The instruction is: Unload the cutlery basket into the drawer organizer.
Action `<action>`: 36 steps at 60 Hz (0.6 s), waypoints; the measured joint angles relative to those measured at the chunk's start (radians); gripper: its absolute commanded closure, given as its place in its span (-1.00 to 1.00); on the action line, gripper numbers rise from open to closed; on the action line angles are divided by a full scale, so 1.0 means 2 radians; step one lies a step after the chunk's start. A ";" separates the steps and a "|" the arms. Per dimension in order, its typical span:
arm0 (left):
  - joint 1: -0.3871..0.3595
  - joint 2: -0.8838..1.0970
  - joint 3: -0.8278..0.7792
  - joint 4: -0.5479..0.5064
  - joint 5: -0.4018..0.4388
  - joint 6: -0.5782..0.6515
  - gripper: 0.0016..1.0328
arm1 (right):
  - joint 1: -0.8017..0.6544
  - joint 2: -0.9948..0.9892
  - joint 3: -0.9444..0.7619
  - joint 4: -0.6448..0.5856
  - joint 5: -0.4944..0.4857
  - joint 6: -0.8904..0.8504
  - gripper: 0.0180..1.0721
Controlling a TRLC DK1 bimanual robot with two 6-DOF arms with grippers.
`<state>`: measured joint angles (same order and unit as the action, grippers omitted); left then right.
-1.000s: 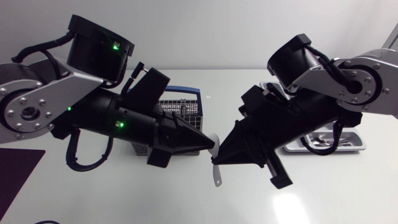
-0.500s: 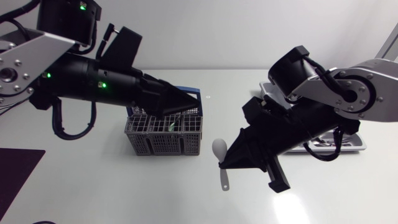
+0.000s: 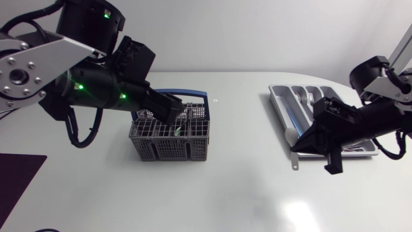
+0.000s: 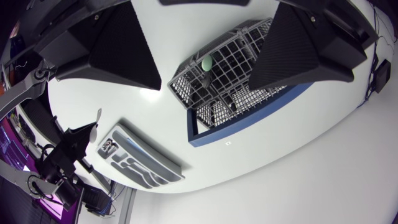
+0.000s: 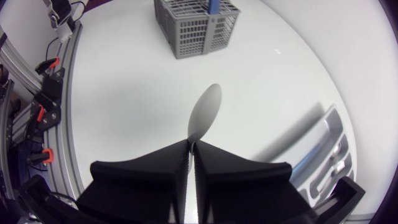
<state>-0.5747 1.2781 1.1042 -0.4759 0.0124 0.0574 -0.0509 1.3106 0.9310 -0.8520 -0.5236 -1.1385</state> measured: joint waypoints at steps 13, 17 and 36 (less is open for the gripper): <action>-0.012 0.019 -0.001 -0.004 -0.030 0.000 -0.91 | -0.117 0.040 0.034 0.011 0.045 -0.086 0.89; -0.014 0.023 -0.002 -0.008 -0.034 0.000 -0.91 | -0.143 0.057 0.041 0.038 0.061 -0.103 0.89; -0.019 0.033 -0.006 -0.012 -0.039 -0.002 -0.91 | -0.219 0.146 0.046 0.196 0.137 -0.157 0.89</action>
<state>-0.6128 1.3445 1.0927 -0.5007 -0.0662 0.0532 -0.4889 1.6035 1.0222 -0.4595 -0.2504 -1.4528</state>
